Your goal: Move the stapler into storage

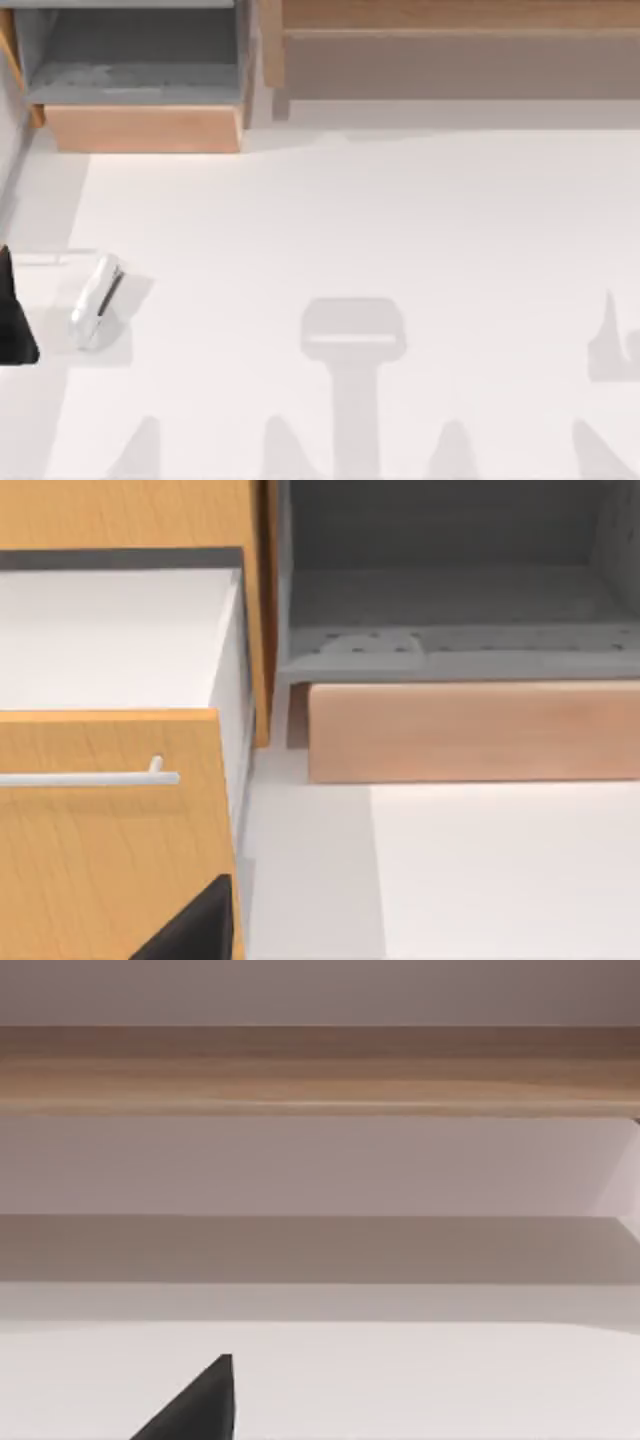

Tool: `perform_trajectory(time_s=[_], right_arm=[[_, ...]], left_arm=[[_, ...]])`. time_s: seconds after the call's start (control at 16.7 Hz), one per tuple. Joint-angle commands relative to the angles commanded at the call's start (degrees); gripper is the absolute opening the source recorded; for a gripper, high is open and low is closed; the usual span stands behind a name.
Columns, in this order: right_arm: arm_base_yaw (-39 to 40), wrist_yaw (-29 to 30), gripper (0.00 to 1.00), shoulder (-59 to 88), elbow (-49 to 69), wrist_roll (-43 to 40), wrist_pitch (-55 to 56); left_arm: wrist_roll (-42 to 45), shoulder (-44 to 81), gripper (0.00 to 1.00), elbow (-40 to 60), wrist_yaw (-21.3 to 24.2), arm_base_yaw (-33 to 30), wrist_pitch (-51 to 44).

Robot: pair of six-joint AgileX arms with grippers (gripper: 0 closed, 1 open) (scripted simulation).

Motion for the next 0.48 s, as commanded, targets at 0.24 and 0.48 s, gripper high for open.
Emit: perform_trajectory(time_s=[0.24,0.48], right_arm=[[0.0,0.0,1.00,0.0,0.0,0.0,0.0],[0.0,0.0,1.00,0.0,0.0,0.0,0.0]], left_arm=[[1.2,20.0,1.00,13.4,0.0,-1.7,-10.1],[2.6,44.0,1.00,28.4,-0.1,-3.6,-21.9]])
